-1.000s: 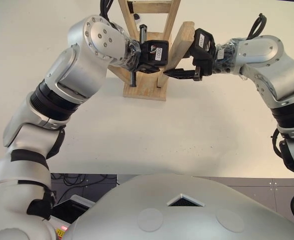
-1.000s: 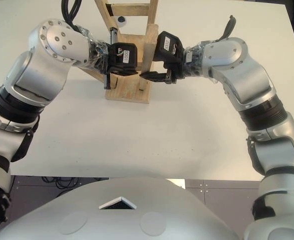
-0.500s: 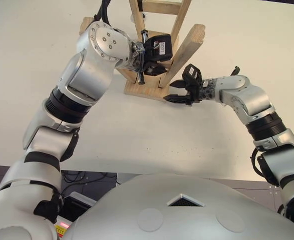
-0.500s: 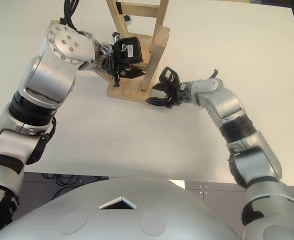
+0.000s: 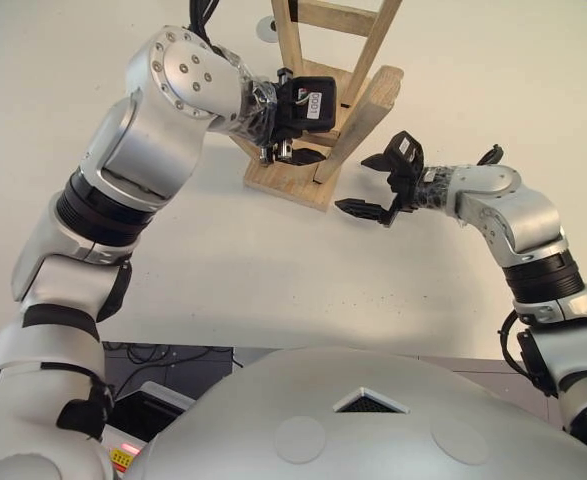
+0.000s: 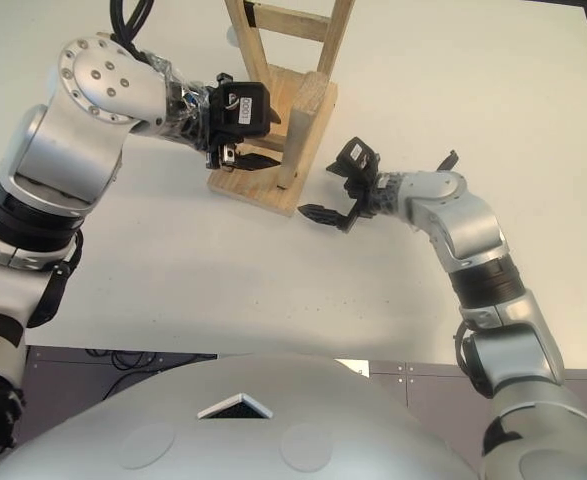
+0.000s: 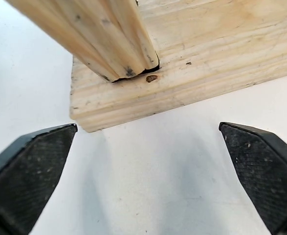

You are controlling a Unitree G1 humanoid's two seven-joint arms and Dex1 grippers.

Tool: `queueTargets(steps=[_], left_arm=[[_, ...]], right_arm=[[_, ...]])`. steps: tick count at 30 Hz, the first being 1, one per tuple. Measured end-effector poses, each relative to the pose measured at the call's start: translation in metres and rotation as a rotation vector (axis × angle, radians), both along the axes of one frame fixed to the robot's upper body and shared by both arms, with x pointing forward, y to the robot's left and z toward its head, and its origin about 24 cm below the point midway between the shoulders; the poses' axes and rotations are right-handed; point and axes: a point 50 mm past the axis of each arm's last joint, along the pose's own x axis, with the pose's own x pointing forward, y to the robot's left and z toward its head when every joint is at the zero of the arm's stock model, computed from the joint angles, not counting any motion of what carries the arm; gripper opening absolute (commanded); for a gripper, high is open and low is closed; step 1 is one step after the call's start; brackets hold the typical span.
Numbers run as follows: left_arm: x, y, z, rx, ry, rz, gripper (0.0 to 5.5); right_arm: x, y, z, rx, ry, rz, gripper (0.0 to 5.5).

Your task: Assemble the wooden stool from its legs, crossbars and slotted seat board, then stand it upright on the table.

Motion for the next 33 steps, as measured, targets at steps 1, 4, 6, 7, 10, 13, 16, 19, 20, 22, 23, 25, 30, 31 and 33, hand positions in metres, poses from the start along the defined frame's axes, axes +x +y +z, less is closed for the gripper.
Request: queueTargets(steps=[1,4,6,7,10,13,16,19,20,22,23,25,30,31,33], left_arm=[[-0.001,0.001,0.002,0.005,-0.009,-0.008,2.69],[-0.003,0.008,0.01,0.045,-0.043,-0.039,2.69],[-0.003,0.011,0.017,0.073,-0.076,-0.06,2.69],[-0.002,0.013,0.018,0.085,-0.091,-0.063,2.69],[-0.002,0.015,0.018,0.108,-0.114,-0.061,2.69],[-0.005,0.013,0.021,0.113,-0.124,-0.08,2.69],[-0.005,0.015,0.021,0.116,-0.122,-0.08,2.69],[-0.005,0.019,0.022,0.132,-0.123,-0.07,2.69],[-0.005,0.02,0.022,0.134,-0.123,-0.069,2.69],[-0.005,0.021,0.023,0.136,-0.123,-0.07,2.69],[-0.005,0.021,0.024,0.134,-0.126,-0.067,2.69],[-0.004,0.022,0.026,0.13,-0.128,-0.064,2.69],[-0.005,0.021,0.025,0.114,-0.11,-0.073,2.03],[-0.004,0.021,0.025,0.112,-0.104,-0.071,1.85],[-0.002,0.022,0.023,0.112,-0.094,-0.062,1.56]], right_arm=[[-0.001,0.001,0.004,0.012,-0.022,0.005,5.38],[-0.003,0.001,0.02,0.053,-0.127,0.015,5.38],[-0.008,0.003,0.025,0.055,-0.187,0.034,5.38],[-0.01,0.003,0.026,0.059,-0.201,0.039,5.38],[-0.015,0.005,0.032,0.076,-0.235,0.06,5.38],[-0.016,0.007,0.037,0.086,-0.259,0.079,5.38],[-0.013,0.007,0.043,0.093,-0.283,0.072,5.18],[-0.008,0.012,0.051,0.112,-0.336,0.08,4.67],[-0.008,0.015,0.051,0.128,-0.337,0.079,4.5],[-0.008,0.019,0.05,0.132,-0.336,0.094,4.13],[-0.008,0.019,0.05,0.133,-0.338,0.094,3.87],[-0.008,0.02,0.051,0.134,-0.34,0.095,3.54],[-0.007,0.02,0.052,0.136,-0.343,0.097,2.62],[-0.007,0.021,0.052,0.138,-0.344,0.098,2.43],[-0.006,0.022,0.053,0.141,-0.351,0.102,2.1]])
